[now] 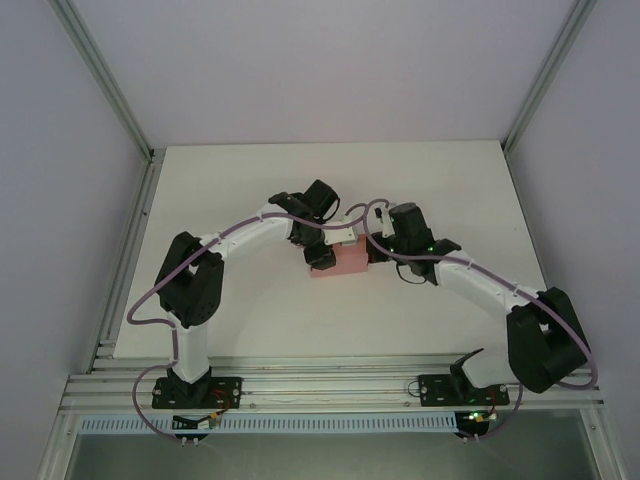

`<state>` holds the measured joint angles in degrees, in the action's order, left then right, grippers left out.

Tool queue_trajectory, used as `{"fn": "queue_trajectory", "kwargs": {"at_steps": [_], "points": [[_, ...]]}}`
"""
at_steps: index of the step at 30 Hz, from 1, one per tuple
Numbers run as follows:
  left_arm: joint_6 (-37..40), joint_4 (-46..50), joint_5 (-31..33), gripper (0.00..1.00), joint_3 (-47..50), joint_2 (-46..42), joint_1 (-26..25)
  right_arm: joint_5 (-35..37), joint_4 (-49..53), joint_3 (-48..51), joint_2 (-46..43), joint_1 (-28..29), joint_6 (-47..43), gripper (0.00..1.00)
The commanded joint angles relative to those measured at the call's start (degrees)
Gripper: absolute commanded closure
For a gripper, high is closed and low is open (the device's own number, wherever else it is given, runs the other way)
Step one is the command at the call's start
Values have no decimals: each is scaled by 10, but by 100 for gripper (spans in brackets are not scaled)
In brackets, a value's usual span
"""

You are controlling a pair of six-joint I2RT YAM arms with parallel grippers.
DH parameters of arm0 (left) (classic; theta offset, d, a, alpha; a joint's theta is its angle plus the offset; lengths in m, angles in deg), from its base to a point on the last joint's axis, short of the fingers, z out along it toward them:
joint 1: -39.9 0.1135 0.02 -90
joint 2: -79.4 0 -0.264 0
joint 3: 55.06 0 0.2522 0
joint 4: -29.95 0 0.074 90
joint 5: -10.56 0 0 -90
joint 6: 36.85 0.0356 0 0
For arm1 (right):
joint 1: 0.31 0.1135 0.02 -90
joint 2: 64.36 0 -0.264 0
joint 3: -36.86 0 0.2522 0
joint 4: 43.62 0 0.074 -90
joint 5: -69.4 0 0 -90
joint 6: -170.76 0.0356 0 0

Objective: Assemble paper box

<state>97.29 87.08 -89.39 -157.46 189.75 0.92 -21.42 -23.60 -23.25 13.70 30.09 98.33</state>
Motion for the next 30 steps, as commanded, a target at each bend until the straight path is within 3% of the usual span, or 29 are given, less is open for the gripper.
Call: {"fn": "queue_trajectory", "kwargs": {"at_steps": [1, 6, 11, 15, 18, 23, 30], "points": [[-15, -25, 1, 49, 2, 7, -3, 10, 32, 50, -6, 19, -28, 100], [-21, -24, 7, 48, 0, 7, -3, 5, 8, 85, -27, 20, -18, 100], [-20, -20, 11, 48, -4, 7, -3, 67, 12, 83, -8, 42, -6, 100], [-18, -13, 22, 49, -7, 11, -3, 84, 94, 0, 4, 43, 77, 100], [-18, -17, 18, 49, -4, 10, -4, 52, 115, -40, -2, 43, 174, 100], [-31, -34, 8, 50, -7, 13, -7, -12, 119, -79, 15, 42, 244, 100], [-27, -44, 14, 50, 8, 1, -7, 18, 140, -96, 16, 42, 166, 100]]}}
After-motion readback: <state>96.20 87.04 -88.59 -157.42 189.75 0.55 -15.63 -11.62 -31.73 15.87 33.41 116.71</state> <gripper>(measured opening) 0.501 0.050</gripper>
